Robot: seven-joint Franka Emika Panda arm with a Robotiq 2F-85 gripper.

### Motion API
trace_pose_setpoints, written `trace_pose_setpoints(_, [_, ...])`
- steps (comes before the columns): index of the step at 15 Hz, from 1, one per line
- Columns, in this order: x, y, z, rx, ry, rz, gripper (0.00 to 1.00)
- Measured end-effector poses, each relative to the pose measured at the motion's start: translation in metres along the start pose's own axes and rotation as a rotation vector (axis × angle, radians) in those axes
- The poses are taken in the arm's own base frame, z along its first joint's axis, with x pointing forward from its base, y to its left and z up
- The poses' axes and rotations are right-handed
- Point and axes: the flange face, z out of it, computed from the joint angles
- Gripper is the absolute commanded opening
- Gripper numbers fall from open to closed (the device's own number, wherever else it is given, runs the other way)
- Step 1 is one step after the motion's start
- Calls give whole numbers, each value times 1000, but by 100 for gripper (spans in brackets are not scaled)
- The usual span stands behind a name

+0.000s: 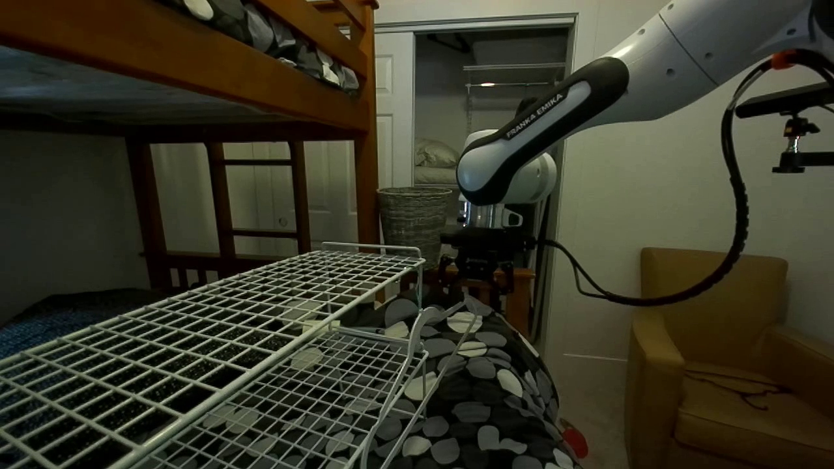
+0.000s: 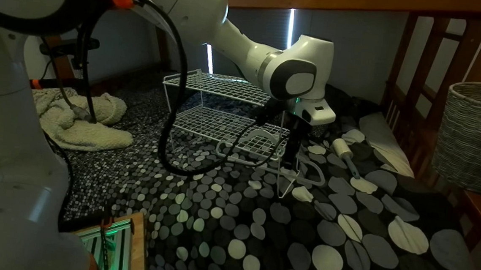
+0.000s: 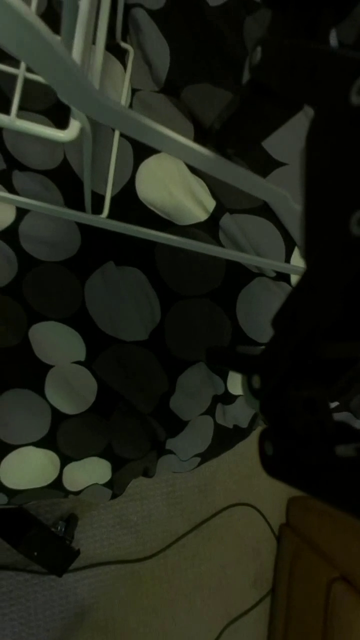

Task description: Hang the white hanger on the bottom shelf of the rack

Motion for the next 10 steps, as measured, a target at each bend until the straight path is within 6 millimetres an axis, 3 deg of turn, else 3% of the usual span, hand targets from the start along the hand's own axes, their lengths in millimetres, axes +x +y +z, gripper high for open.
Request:
trace_pose_setpoints(2, [1,-6,2,2,-1,2,100])
trace_pose_setpoints(6, [5,-15,5,5,-2,7,82])
trace_pose_setpoints(7, [6,-17,6,6,-1,9,64])
trace_pose_setpoints(10, [9,-21,7,9,-4,20,39])
